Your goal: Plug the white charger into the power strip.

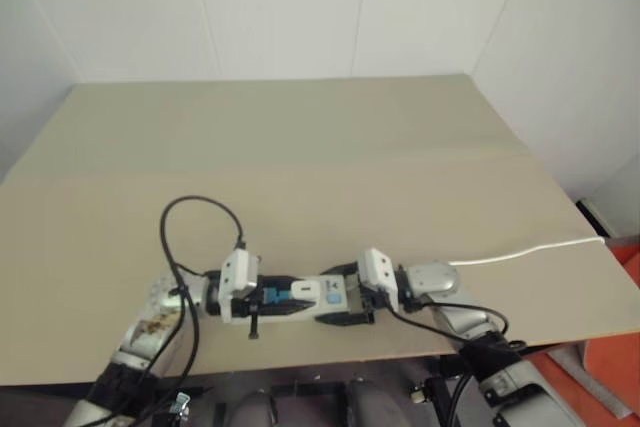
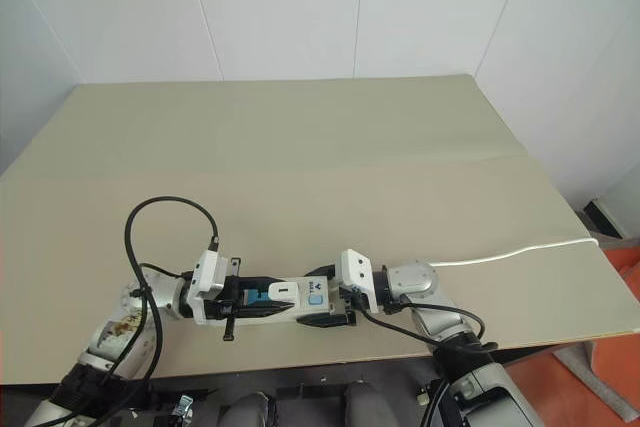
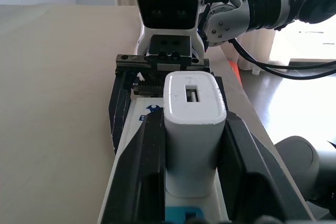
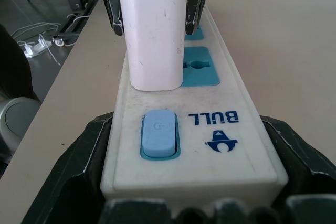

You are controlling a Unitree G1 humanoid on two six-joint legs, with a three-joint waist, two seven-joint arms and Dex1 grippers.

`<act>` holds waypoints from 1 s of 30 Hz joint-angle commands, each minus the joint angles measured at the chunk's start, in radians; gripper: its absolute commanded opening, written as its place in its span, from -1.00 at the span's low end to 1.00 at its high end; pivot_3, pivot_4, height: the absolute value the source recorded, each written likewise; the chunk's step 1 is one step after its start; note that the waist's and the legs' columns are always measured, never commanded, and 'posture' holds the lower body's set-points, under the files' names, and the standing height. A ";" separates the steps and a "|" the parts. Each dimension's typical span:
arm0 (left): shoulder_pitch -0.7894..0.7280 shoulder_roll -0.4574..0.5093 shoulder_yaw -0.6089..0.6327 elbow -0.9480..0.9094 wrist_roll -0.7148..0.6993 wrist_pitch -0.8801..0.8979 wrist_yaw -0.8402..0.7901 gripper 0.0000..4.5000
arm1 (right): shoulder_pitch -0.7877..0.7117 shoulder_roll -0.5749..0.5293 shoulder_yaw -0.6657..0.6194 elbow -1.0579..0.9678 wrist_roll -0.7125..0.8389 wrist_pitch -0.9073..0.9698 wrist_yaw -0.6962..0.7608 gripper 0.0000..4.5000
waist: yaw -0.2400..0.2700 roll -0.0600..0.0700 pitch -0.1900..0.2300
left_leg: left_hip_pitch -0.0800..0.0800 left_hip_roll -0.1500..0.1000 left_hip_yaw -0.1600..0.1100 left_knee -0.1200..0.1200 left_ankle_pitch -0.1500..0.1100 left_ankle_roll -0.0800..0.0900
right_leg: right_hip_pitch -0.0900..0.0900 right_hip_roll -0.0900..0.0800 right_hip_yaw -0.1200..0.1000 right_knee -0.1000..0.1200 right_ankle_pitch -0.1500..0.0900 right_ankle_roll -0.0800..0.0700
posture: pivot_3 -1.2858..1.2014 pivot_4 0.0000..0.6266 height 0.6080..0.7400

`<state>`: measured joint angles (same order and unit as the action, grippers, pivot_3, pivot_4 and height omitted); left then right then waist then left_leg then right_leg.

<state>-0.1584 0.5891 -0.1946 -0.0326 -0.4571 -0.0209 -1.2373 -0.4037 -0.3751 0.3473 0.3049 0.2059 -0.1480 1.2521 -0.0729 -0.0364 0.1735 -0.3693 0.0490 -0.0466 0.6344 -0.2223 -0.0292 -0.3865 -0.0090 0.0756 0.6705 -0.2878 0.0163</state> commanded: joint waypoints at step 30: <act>-0.112 0.346 0.293 0.097 -0.048 0.167 -0.236 1.00 | 0.149 -0.265 -0.215 -0.253 0.113 0.164 0.004 0.99 | 0.052 0.011 -0.006 | -0.025 -0.006 0.001 0.002 0.000 0.000 | -0.017 -0.008 -0.003 -0.009 0.004 -0.008 | 0.03 -0.52 1.00</act>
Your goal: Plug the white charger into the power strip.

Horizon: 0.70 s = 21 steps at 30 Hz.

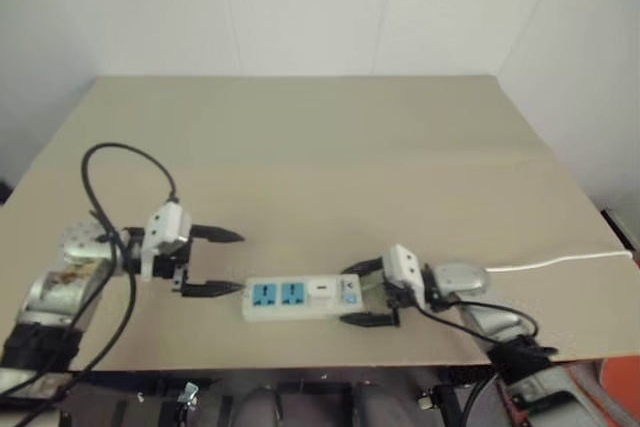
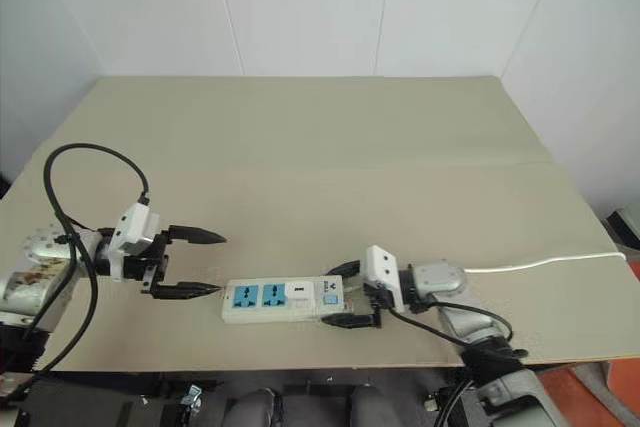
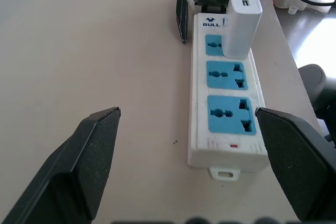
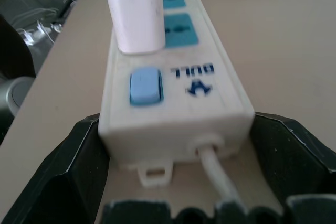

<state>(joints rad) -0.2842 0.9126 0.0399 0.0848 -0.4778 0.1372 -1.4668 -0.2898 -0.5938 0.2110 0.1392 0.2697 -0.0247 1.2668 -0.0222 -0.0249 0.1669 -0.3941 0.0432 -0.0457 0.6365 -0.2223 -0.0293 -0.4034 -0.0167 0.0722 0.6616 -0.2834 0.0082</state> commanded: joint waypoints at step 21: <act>0.343 0.120 0.302 -0.215 -0.113 0.166 0.009 1.00 | 0.392 -0.244 -0.458 -0.407 0.153 0.117 -0.133 0.99 | -0.001 0.000 0.005 | -0.003 0.001 0.000 0.002 0.000 0.001 | -0.002 0.001 -0.001 0.001 -0.002 0.003 | 0.03 -0.52 1.00</act>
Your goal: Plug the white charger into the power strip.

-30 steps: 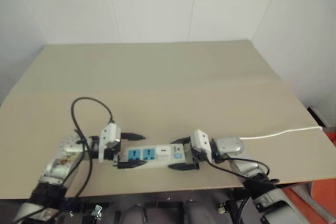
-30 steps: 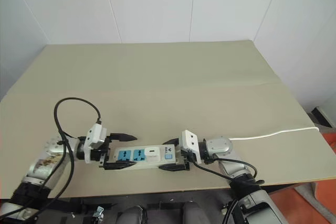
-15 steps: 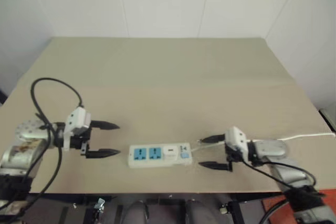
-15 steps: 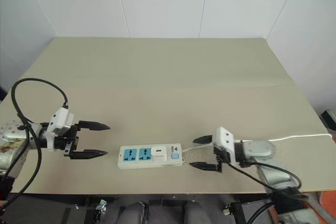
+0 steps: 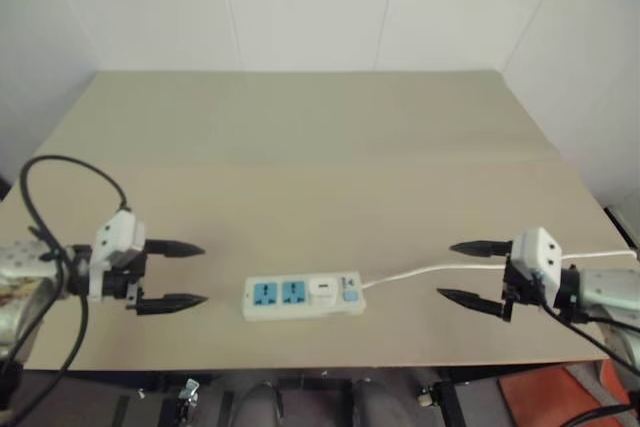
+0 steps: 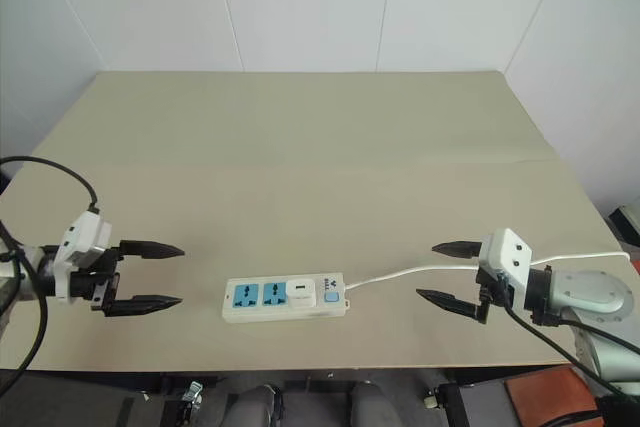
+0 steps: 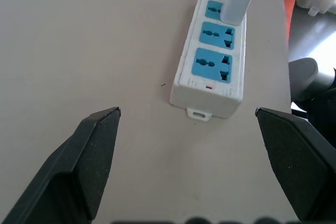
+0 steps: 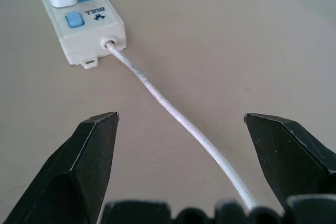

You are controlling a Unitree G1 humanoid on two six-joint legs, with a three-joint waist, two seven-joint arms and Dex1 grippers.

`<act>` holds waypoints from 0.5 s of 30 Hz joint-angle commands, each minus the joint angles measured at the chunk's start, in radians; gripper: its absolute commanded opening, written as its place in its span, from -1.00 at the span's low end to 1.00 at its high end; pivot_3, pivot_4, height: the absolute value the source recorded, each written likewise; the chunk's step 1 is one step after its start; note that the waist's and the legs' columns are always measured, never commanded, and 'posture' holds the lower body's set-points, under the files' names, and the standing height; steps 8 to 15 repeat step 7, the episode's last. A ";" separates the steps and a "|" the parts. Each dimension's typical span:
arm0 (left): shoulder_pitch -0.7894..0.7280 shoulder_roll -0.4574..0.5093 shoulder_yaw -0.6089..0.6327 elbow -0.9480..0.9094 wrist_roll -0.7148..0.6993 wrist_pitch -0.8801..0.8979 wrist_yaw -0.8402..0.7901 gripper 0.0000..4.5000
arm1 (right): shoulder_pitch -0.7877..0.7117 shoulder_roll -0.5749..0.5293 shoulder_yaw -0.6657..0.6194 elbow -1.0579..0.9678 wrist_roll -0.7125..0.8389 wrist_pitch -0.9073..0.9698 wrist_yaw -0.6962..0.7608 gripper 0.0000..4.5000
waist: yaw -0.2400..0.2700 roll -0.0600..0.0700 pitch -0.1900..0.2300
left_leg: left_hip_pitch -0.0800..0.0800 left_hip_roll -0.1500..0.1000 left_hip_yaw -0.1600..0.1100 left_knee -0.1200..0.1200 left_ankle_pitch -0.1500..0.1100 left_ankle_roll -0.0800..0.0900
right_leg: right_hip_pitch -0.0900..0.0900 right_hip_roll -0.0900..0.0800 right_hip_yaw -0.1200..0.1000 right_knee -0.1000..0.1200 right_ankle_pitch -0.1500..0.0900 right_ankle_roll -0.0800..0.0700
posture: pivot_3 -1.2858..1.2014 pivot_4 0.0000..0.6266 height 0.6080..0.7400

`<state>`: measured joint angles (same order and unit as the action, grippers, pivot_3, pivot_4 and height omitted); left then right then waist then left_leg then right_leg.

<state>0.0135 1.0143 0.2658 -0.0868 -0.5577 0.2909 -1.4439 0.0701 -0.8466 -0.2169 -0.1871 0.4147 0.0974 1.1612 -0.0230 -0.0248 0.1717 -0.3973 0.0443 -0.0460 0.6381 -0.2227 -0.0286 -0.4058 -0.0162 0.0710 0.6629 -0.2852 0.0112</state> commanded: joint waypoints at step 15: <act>0.124 0.030 0.112 -0.014 -0.023 -0.015 -0.092 1.00 | 0.048 0.018 0.024 -0.147 -0.025 0.014 -0.087 0.99 | 0.001 0.000 0.000 | 0.006 0.000 0.001 0.001 0.000 0.000 | 0.004 0.000 0.001 0.001 -0.002 0.004 | 0.03 -0.52 1.00</act>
